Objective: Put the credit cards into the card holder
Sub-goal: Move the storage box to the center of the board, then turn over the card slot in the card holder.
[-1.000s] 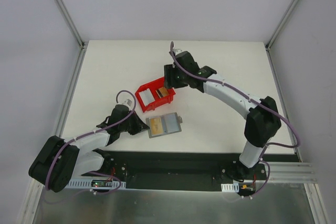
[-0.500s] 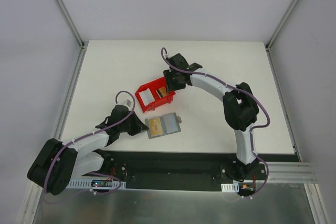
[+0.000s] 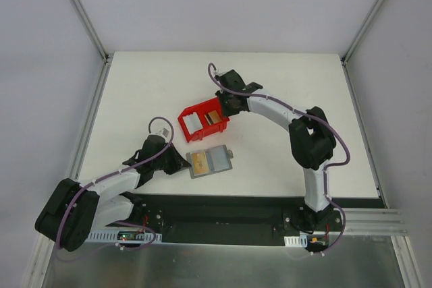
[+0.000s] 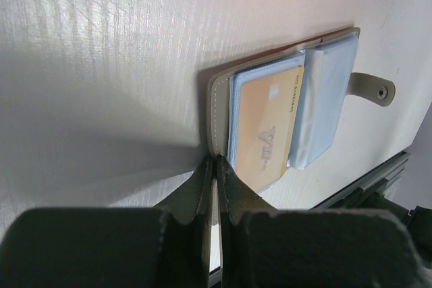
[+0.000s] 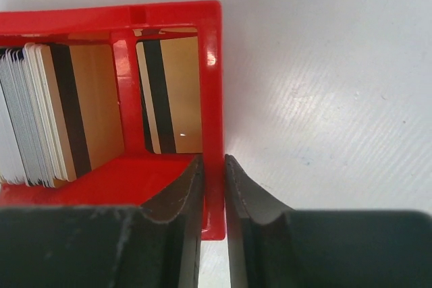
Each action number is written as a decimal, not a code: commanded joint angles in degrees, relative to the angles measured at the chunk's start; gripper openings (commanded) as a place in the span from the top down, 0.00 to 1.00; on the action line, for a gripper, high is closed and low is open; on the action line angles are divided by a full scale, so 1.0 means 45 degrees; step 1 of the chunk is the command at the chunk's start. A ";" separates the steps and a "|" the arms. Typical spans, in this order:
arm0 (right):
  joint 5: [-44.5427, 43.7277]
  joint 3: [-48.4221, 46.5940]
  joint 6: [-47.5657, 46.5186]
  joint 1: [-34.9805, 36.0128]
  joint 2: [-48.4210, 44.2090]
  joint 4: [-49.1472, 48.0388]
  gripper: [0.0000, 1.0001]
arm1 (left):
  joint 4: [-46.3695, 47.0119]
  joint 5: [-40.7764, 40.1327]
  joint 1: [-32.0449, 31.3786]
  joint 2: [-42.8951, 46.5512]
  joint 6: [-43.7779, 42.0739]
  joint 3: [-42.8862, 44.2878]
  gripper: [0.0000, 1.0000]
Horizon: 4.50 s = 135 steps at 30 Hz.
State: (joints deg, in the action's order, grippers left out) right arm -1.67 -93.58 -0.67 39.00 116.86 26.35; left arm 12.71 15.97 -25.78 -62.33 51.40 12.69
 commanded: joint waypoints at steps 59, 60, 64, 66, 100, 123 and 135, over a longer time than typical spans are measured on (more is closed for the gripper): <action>-0.0776 0.7730 0.4212 0.2504 -0.5380 -0.2226 0.88 | -0.2393 -0.0109 -0.1713 -0.0839 -0.0640 0.3354 1.00; -0.1187 0.7652 0.4172 0.2485 -0.5595 -0.1932 0.87 | -0.2607 -0.0381 -0.1674 -0.0721 -0.0621 0.3198 1.00; -0.1368 0.7553 0.4132 0.2466 -0.6182 -0.1460 0.84 | -0.2727 -0.0833 -0.1595 -0.0155 -0.0231 0.2475 1.00; -0.0940 0.7650 0.4366 0.2504 -0.6261 -0.1713 0.84 | -0.2746 -0.1008 -0.1595 0.0002 -0.0133 0.2298 1.00; 0.3964 0.8314 0.6398 0.2446 -0.2921 -0.5266 0.75 | -0.1634 -0.1438 -0.1595 -0.1286 0.0765 0.1224 1.00; 0.1465 0.8783 0.4640 0.1860 -0.6320 -0.3218 0.67 | -0.1379 -0.1986 -0.1595 -0.2049 0.1314 0.0774 1.00; 0.2383 0.9233 0.5109 0.1938 -0.4935 -0.4195 0.68 | -0.1184 -0.1771 -0.1576 -0.1697 0.0825 0.0774 1.00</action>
State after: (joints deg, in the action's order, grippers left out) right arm 7.77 -52.45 21.54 47.18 93.36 9.30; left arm 11.75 10.00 -32.95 -69.78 57.74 18.00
